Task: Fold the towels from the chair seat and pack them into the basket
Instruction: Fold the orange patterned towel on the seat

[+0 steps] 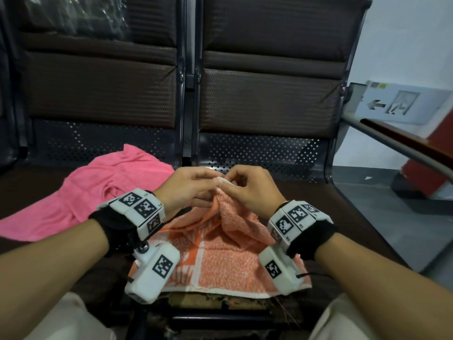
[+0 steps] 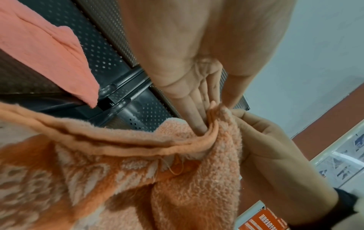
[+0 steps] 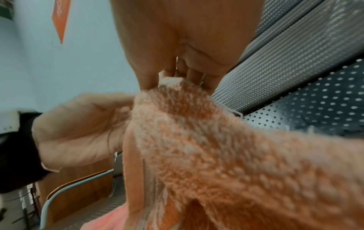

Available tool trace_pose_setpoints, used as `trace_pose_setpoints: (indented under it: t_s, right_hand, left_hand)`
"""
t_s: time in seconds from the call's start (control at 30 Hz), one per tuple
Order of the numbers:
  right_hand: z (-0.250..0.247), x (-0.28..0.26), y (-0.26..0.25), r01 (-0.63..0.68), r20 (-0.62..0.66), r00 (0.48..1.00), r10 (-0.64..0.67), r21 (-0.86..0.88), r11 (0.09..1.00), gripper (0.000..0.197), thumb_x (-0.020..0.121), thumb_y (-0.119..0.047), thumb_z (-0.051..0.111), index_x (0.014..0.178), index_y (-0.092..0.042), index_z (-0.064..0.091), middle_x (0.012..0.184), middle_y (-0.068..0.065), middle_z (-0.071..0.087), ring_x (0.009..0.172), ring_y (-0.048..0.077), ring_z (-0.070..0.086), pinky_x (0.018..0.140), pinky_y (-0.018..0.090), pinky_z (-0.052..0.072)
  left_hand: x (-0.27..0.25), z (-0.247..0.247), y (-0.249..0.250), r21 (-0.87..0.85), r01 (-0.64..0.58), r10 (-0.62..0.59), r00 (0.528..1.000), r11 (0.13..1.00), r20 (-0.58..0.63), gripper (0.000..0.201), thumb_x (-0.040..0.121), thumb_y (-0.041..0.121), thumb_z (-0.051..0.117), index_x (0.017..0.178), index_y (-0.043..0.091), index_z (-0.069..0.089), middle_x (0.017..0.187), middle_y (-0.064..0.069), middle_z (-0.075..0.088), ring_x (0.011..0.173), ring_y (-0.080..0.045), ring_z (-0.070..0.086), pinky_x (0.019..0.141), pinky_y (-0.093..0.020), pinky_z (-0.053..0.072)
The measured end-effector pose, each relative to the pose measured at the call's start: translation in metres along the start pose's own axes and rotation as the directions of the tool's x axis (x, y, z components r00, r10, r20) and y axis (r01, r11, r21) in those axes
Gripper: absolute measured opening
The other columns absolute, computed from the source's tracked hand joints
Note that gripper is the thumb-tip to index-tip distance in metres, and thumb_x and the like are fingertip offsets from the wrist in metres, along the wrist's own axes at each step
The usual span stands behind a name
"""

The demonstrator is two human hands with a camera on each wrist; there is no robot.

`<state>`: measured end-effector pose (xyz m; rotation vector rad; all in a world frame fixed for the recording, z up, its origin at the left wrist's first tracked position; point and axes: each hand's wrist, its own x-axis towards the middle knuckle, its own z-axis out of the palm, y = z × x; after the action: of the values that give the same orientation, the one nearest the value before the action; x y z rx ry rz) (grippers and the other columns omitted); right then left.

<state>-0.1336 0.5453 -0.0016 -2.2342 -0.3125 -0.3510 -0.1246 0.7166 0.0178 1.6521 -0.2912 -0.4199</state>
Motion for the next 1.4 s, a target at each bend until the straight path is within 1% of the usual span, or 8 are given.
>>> trace_pose_setpoints:
  t_s: [0.2, 0.37, 0.6, 0.73, 0.9, 1.03, 1.2, 1.4]
  right_hand:
    - [-0.008, -0.006, -0.006, 0.004, 0.154, 0.988, 0.005, -0.055, 0.999, 0.011, 0.08, -0.034, 0.071, 0.079, -0.024, 0.065, 0.074, -0.006, 0.067, 0.067, 0.007, 0.061, 0.062, 0.023, 0.049]
    - [-0.02, -0.017, -0.009, 0.207, 0.436, 0.899, 0.036, -0.497, 0.843, 0.01, 0.084, -0.031, 0.062, 0.08, -0.028, 0.054, 0.074, -0.005, 0.062, 0.076, 0.016, 0.057, 0.082, 0.036, 0.04]
    - [-0.027, -0.024, -0.034, 0.23, 0.216, 0.963, -0.163, -0.336, 0.913, 0.014, 0.087, -0.027, 0.065, 0.1, -0.025, 0.061, 0.083, -0.009, 0.066, 0.075, 0.009, 0.06, 0.072, 0.037, 0.052]
    - [-0.029, -0.03, -0.037, 0.142, 0.266, 0.963, -0.041, -0.373, 0.917, 0.034, 0.088, -0.033, 0.064, 0.119, -0.025, 0.051, 0.078, -0.008, 0.064, 0.075, 0.014, 0.061, 0.074, 0.039, 0.052]
    - [-0.042, -0.032, -0.034, 0.094, 0.334, 0.939, 0.086, -0.487, 0.868, 0.026, 0.081, -0.036, 0.072, 0.103, -0.025, 0.07, 0.076, -0.011, 0.064, 0.066, -0.003, 0.055, 0.061, 0.013, 0.039]
    - [-0.048, -0.037, -0.04, 0.127, 0.241, 0.971, 0.002, -0.52, 0.844, 0.014, 0.083, -0.03, 0.068, 0.092, -0.021, 0.073, 0.079, -0.006, 0.061, 0.078, 0.009, 0.06, 0.062, 0.017, 0.036]
    - [-0.065, -0.039, -0.059, 0.123, 0.083, 0.992, -0.093, -0.524, 0.843, 0.015, 0.089, -0.031, 0.061, 0.093, -0.017, 0.064, 0.102, -0.003, 0.041, 0.099, 0.017, 0.037, 0.087, 0.028, 0.031]
    - [-0.099, -0.034, -0.104, 0.115, -0.069, 0.986, -0.149, -0.36, 0.926, 0.012, 0.086, -0.024, 0.066, 0.077, -0.024, 0.058, 0.067, -0.013, 0.057, 0.065, 0.004, 0.052, 0.058, 0.011, 0.033]
  left_hand:
    - [-0.006, 0.0, -0.005, 0.096, -0.087, 0.094, 0.993, 0.992, -0.069, 0.02, 0.091, -0.001, 0.049, 0.103, 0.003, 0.064, 0.087, -0.019, 0.059, 0.071, -0.024, 0.051, 0.06, -0.032, 0.042]
    - [-0.005, -0.017, -0.005, 0.275, -0.178, 0.268, 0.903, 0.945, -0.336, 0.029, 0.089, 0.0, 0.041, 0.081, 0.021, 0.058, 0.08, -0.002, 0.058, 0.072, -0.015, 0.05, 0.068, -0.03, 0.04]
    - [-0.01, -0.043, -0.003, 0.384, -0.163, 0.34, 0.824, 0.909, -0.454, 0.03, 0.092, 0.008, 0.033, 0.072, 0.024, 0.049, 0.069, 0.005, 0.048, 0.063, -0.01, 0.044, 0.056, -0.026, 0.036]
    - [-0.031, -0.036, 0.002, 0.54, -0.296, 0.445, 0.88, 0.788, -0.167, 0.038, 0.092, 0.048, 0.032, 0.1, 0.016, 0.05, 0.075, 0.003, 0.048, 0.063, -0.007, 0.045, 0.062, -0.028, 0.04]
    - [-0.045, -0.03, 0.004, 0.769, -0.335, 0.267, 0.938, 0.544, 0.219, 0.054, 0.093, 0.034, 0.051, 0.138, 0.013, 0.031, 0.093, 0.007, 0.048, 0.069, 0.005, 0.051, 0.056, -0.008, 0.035]
    - [-0.048, -0.031, 0.006, 0.851, -0.336, 0.284, 0.93, 0.404, 0.233, 0.026, 0.094, 0.026, 0.052, 0.117, 0.013, 0.049, 0.109, -0.003, 0.048, 0.093, -0.016, 0.052, 0.083, -0.03, 0.042]
    - [-0.057, -0.031, 0.028, 0.781, -0.395, 0.53, 0.843, 0.484, 0.097, 0.013, 0.09, 0.026, 0.06, 0.084, 0.014, 0.055, 0.082, 0.001, 0.05, 0.075, -0.012, 0.047, 0.063, -0.02, 0.032]
    - [-0.077, -0.031, 0.078, 0.772, -0.409, 0.555, 0.827, 0.487, 0.088, 0.021, 0.093, 0.028, 0.055, 0.089, 0.008, 0.06, 0.08, -0.002, 0.057, 0.073, -0.015, 0.051, 0.063, -0.025, 0.034]
